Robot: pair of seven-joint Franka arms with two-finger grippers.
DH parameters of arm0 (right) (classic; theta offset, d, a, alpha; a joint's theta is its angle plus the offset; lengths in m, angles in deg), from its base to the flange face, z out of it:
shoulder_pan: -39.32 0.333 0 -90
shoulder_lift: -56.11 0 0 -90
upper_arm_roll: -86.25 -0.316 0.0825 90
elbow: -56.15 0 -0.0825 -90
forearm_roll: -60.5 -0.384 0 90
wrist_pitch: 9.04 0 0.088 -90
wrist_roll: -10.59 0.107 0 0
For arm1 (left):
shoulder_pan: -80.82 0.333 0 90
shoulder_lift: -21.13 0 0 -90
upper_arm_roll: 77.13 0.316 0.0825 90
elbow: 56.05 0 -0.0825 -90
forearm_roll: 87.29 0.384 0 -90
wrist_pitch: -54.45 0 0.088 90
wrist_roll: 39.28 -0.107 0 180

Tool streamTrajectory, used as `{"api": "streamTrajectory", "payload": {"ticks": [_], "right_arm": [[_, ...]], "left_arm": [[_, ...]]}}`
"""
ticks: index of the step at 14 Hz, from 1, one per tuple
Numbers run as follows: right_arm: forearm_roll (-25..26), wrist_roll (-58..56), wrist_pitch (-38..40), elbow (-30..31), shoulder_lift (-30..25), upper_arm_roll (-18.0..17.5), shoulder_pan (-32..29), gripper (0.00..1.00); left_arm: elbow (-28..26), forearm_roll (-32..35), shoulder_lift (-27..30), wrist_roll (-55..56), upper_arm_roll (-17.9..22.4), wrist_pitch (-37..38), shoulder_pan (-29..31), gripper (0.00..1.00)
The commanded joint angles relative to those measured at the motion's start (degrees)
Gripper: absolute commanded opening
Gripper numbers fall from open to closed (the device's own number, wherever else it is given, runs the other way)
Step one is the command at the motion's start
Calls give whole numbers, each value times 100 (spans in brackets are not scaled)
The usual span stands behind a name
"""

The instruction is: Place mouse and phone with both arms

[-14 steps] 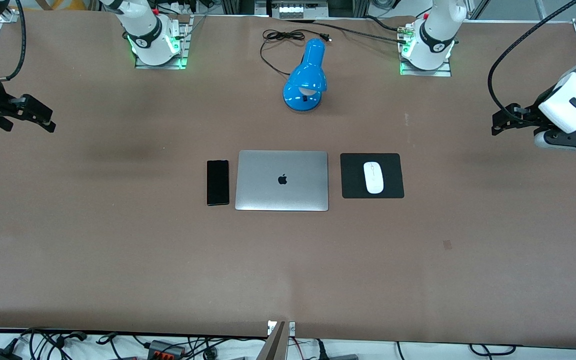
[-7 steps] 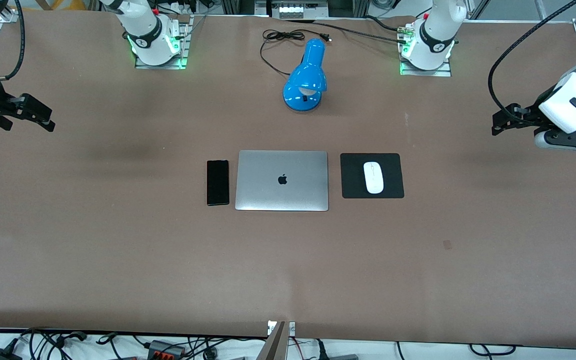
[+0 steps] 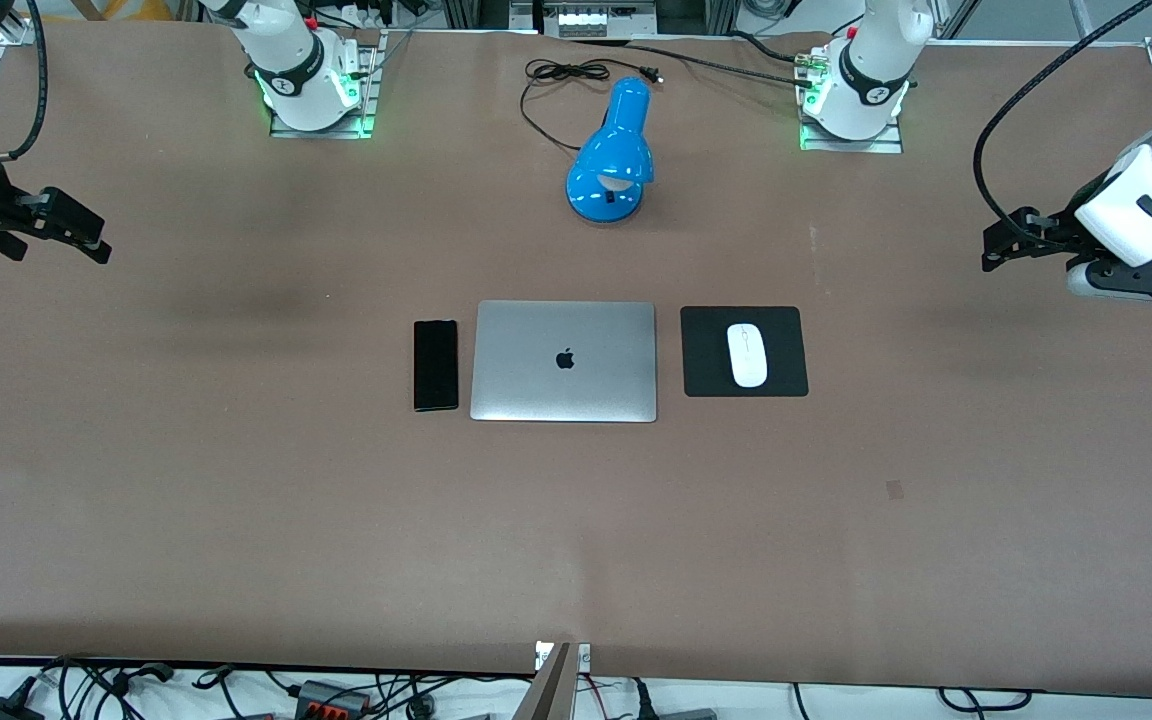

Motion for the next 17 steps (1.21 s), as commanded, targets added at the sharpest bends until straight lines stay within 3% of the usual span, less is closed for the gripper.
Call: {"api": "streamTrajectory", "payload": {"ticks": [1,11,17], "right_arm": [[-146,60,125,-17,-92,49,-47,100],[153,51,328,-61,-189,5,-11,100],[127,-55,363,-464,162,-3,-3,100]], "left_arm": [[95,-28,18,-88,-35,114,-53,100],[438,-19,-158,-79,-115,220,-53,100],[438,-19,-166,-88,-115,238,-18,100]]}}
